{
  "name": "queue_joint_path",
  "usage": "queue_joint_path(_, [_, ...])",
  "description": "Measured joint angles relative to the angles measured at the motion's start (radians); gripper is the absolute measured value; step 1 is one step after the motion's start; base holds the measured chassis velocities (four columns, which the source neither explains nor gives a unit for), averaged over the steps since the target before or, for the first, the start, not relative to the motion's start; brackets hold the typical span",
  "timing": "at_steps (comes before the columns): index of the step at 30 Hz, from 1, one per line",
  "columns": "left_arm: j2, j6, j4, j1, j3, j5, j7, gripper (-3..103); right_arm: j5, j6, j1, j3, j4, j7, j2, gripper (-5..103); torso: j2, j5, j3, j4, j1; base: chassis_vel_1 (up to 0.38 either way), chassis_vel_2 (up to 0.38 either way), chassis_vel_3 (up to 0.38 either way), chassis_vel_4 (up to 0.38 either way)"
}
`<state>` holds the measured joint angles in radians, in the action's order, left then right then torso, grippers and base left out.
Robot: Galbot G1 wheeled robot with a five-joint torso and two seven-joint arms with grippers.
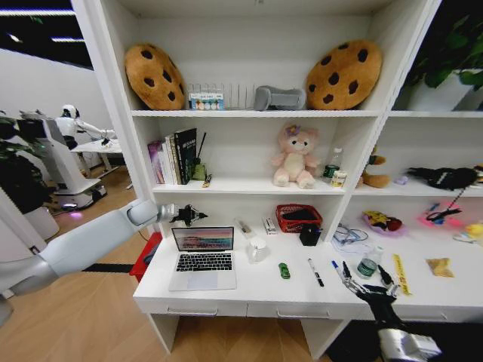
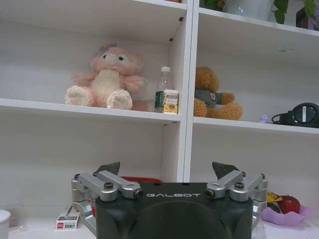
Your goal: Organize the objects on the table.
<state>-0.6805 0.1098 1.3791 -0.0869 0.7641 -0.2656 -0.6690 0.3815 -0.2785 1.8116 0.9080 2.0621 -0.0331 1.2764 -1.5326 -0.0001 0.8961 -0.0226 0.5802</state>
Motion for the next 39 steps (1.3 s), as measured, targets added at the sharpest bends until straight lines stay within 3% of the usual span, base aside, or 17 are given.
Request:
queue_joint_path(7, [0.004,0.04,0.01,0.0,-0.004,0.067,-0.1,0,0.001,-0.002,0.003,0.004,0.0,0.0,0.002,100,0.0,0.0,0.0,0.0,0.0,0.0,0.0,0.0,0.0])
queue_joint_path(10, [0.017,0.054,0.041,-0.008,-0.005,0.085,-0.182,0,0.006,-0.002,0.001,0.007,0.0,-0.002,0.001,100,0.0,0.0001,0.0,-0.0001,0.0,0.0,0.0,0.0,0.0])
queue_joint_path(16, [0.047,0.053,0.106,-0.016,-0.001,0.095,-0.249,0,0.012,-0.002,0.001,0.009,0.0,-0.004,0.005,100,0.0,0.0001,0.0,-0.0001,0.0,0.0,0.0,0.0,0.0])
queue_joint_path(23, [0.089,0.032,0.178,0.004,0.002,0.096,-0.258,0,0.02,-0.007,0.007,0.018,0.001,-0.004,0.008,100,0.0,0.0002,0.0,0.0,0.0,0.0,0.0,0.0,0.0])
queue_joint_path(31, [0.154,-0.008,0.283,0.168,-0.073,0.122,-0.225,0,0.036,-0.021,0.025,0.034,0.001,-0.004,0.011,100,0.0,0.0,0.0,-0.0001,0.0,0.0,0.0,0.0,0.0])
queue_joint_path(34, [0.18,-0.011,0.31,0.26,-0.136,0.147,-0.222,0,0.037,-0.025,0.029,0.037,0.001,-0.004,0.013,100,0.0,-0.0003,0.0,0.0,0.0,0.0,0.0,0.0,0.0])
queue_joint_path(38, [0.24,-0.012,0.363,0.519,-0.327,0.199,-0.169,0,0.036,-0.029,0.034,0.039,0.003,-0.004,0.016,100,0.0,0.0,0.0,-0.0002,0.0,0.0,0.0,0.0,0.0])
queue_joint_path(39, [0.24,-0.012,0.363,0.519,-0.327,0.199,-0.169,0,0.036,-0.029,0.034,0.039,0.003,-0.004,0.016,100,0.0,0.0,0.0,-0.0002,0.0,0.0,0.0,0.0,0.0])
